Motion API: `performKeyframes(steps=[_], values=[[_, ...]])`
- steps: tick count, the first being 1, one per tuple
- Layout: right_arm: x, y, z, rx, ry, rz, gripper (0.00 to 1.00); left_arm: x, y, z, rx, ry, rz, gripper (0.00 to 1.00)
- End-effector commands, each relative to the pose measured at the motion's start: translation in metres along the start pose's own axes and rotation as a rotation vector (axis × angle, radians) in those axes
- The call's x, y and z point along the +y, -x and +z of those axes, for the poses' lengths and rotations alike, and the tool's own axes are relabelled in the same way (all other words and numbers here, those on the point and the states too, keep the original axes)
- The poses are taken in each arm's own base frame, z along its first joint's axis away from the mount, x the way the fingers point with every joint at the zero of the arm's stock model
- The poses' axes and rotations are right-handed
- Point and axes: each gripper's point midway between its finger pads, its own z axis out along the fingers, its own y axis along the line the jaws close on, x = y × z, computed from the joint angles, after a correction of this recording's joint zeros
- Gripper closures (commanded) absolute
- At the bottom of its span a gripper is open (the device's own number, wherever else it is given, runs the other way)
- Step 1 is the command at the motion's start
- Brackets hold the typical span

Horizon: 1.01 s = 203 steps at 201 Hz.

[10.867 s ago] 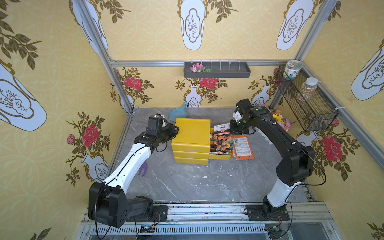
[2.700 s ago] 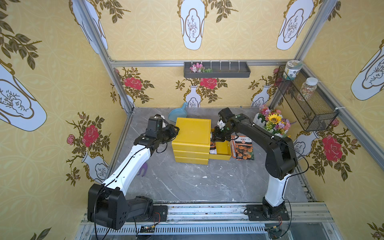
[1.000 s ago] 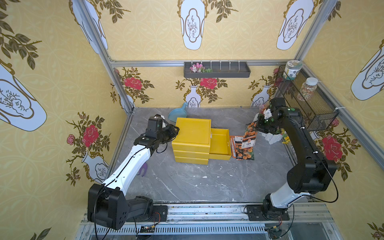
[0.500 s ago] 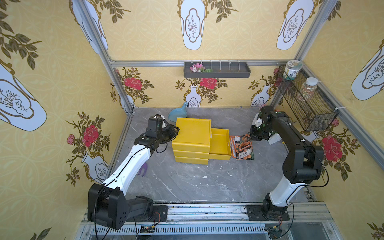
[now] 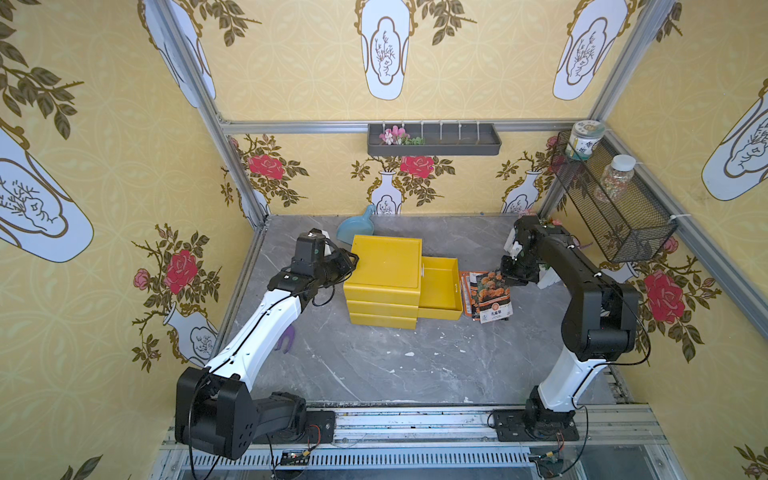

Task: Take the seed bags out of the drawer
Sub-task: Place the seed packet at the center of the board, then close the drawer in the storage box.

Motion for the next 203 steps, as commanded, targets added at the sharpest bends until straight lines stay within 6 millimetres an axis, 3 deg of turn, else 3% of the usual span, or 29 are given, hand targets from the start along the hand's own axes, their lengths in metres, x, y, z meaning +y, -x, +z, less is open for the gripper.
performKeyframes(steps=[1, 22, 46, 97, 161, 203], values=[[-0.012, 0.002, -0.001, -0.015, -0.07, 0.008, 0.72, 0.054, -0.047, 0.0, 0.177, 0.212, -0.05, 0.58], [-0.01, 0.005, -0.006, -0.043, -0.058, 0.019, 0.59, 0.055, -0.048, 0.0, 0.178, 0.213, -0.05, 0.58], [-0.003, 0.006, -0.01, -0.056, -0.02, 0.025, 0.54, 0.056, -0.048, 0.0, 0.179, 0.217, -0.05, 0.58], [0.035, -0.004, -0.018, -0.076, 0.057, -0.035, 0.42, 0.057, -0.048, -0.001, 0.172, 0.223, -0.051, 0.59], [0.089, -0.031, -0.016, -0.036, 0.175, -0.089, 0.41, 0.056, -0.045, -0.001, 0.163, 0.222, -0.054, 0.59], [0.108, -0.043, -0.015, -0.014, 0.218, -0.099, 0.4, 0.055, -0.044, -0.001, 0.163, 0.224, -0.052, 0.58]])
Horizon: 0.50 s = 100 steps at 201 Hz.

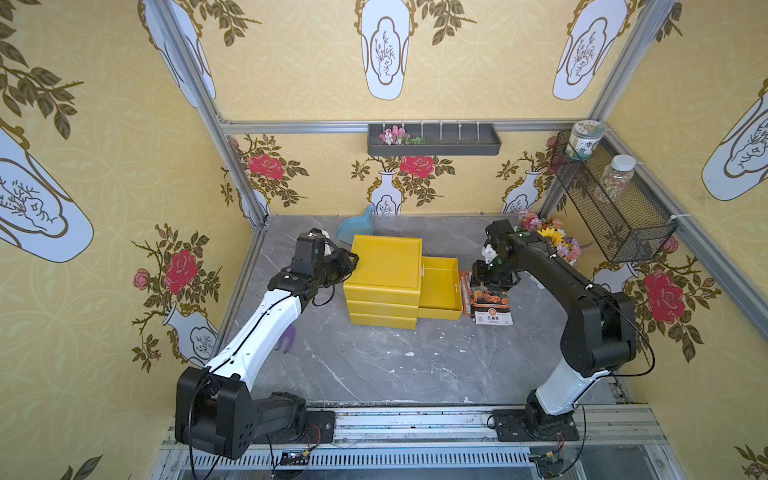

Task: Take the seed bags out of the drawer
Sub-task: Close the drawer in the storage box.

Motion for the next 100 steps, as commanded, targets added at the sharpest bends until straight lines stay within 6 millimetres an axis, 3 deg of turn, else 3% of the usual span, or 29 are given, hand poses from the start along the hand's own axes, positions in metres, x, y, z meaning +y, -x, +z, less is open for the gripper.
performKeyframes(steps=[1, 81, 100], values=[[0.014, 0.0, -0.001, -0.014, 0.048, 0.013, 0.4, 0.055, -0.045, -0.001, 0.166, 0.223, -0.052, 0.58], [0.043, -0.008, 0.01, 0.019, 0.148, 0.03, 0.39, 0.053, -0.043, -0.003, 0.158, 0.22, -0.053, 0.58], [0.05, -0.007, 0.012, 0.022, 0.179, 0.038, 0.39, 0.048, -0.041, -0.004, 0.157, 0.201, -0.049, 0.55]])
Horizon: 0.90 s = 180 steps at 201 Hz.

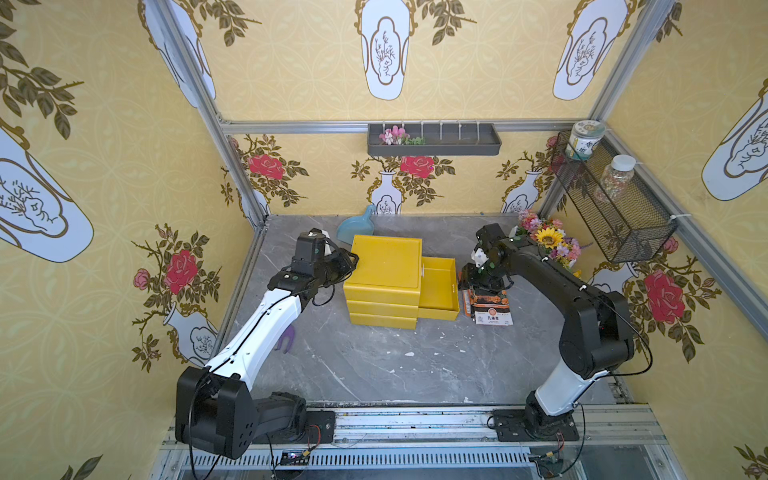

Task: Take the seed bags out of the drawer
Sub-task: Close the drawer in the storage box.

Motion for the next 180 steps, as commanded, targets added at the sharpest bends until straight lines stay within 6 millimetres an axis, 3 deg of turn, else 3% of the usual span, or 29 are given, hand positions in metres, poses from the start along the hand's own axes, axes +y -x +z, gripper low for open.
performKeyframes(steps=[1, 39, 83, 180], values=[[0.015, 0.005, 0.003, -0.011, 0.069, 0.013, 0.39, 0.048, -0.042, -0.003, 0.157, 0.197, -0.048, 0.54], [0.031, 0.009, 0.008, -0.003, 0.124, 0.023, 0.39, 0.033, -0.031, -0.01, 0.122, 0.151, -0.038, 0.45], [0.054, 0.012, 0.019, 0.018, 0.165, 0.01, 0.39, 0.018, -0.02, -0.019, 0.079, 0.108, -0.029, 0.42], [0.116, 0.025, 0.047, 0.055, 0.241, -0.03, 0.39, 0.033, -0.026, -0.017, 0.084, 0.142, -0.048, 0.42]])
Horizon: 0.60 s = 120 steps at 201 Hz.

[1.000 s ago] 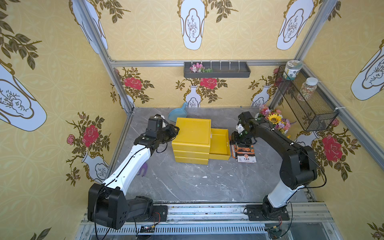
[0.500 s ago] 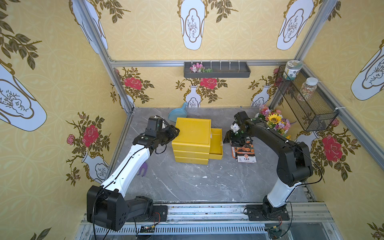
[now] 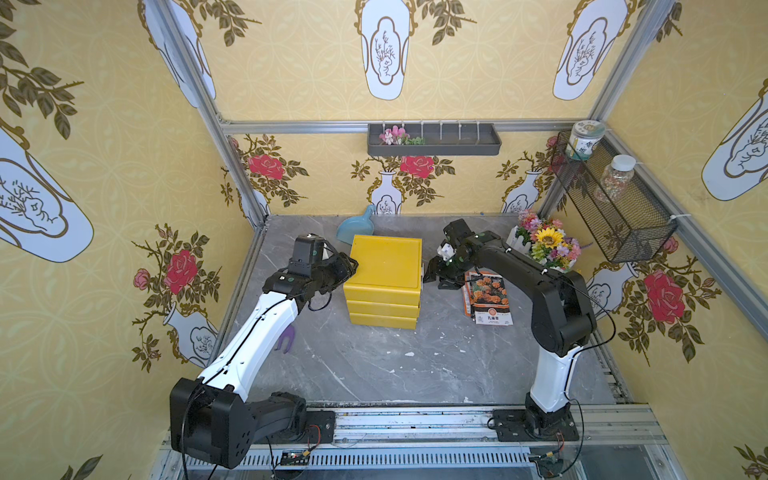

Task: Take the seed bags out of the drawer
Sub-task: Close the drawer in the storage box.

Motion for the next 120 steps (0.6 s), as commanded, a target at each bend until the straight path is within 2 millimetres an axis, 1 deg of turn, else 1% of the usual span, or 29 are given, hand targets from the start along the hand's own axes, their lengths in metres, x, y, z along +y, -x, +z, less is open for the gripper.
performKeyframes(steps=[1, 32, 65, 93, 120], values=[[0.018, 0.009, 0.003, -0.014, 0.045, -0.006, 0.39, 0.025, -0.015, 0.004, 0.05, 0.092, -0.024, 0.42], [0.027, 0.013, 0.01, -0.004, 0.051, -0.02, 0.39, 0.033, -0.018, 0.005, 0.058, 0.11, -0.032, 0.43], [0.024, 0.014, 0.012, 0.003, 0.042, -0.022, 0.39, 0.039, -0.022, 0.007, 0.069, 0.121, -0.039, 0.47], [0.014, 0.01, 0.01, -0.001, 0.011, -0.02, 0.39, 0.042, -0.025, 0.008, 0.079, 0.127, -0.04, 0.51], [-0.003, 0.01, 0.004, -0.014, -0.003, 0.015, 0.39, 0.043, -0.026, 0.009, 0.084, 0.13, -0.04, 0.53]])
